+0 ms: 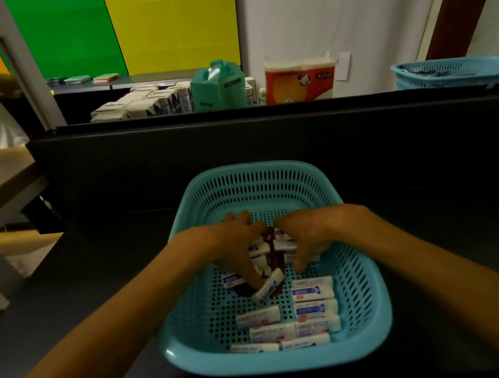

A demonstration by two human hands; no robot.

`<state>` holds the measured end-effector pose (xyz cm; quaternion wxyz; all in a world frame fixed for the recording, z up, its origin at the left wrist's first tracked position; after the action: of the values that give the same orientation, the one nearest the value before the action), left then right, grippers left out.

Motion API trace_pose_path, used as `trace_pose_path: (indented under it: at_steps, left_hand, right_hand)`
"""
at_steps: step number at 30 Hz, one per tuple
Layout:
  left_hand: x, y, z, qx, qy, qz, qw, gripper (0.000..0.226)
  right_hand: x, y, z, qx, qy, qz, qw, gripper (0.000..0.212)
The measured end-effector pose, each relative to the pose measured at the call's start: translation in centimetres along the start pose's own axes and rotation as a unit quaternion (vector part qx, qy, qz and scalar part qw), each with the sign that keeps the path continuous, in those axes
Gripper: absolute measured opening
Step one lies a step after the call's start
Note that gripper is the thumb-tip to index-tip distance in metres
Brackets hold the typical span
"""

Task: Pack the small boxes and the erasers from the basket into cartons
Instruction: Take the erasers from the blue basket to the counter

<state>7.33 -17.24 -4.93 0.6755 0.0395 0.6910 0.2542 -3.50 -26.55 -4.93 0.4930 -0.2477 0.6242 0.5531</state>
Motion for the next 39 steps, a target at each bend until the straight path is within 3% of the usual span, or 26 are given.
trace_pose_path:
  at_steps: [6,14,30,39]
  left_hand:
    - [0.0,0.1,0.5,-0.01,0.019,-0.007,1.0,0.102]
    - [-0.5,0.3,1.1,0.02,0.088,-0.011,0.996,0.075]
    - [-0.1,-0.1,0.9,0.014,0.096,0.051,0.994,0.076]
    - [-0.4,0.5,1.1,0.002,0.107,0.051,0.993,0.06]
  right_hand:
    - [-0.1,0.1,0.0,-0.001,-0.007,-0.006,1.0,0.068]
    - [-0.3,0.6,0.4,-0.007,-0.003,-0.025,1.0,0.065]
    - [-0.3,0.7,0.4,-0.02,-0.017,-0.029,0.999,0.063]
    - [-0.3,0.6,0.3,-0.02,-0.016,-0.029,0.999,0.065]
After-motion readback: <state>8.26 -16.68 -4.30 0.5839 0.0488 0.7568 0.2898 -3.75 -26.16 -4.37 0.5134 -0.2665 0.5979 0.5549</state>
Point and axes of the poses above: each hand's wrist, its own y-axis away from the middle knuckle, its own x-axis out of the palm, z = x × y, the point moved 3 cm from there along -y, towards the middle knuckle, and after that the axes turned 8 degrees about -x, right-handed, at the moved point
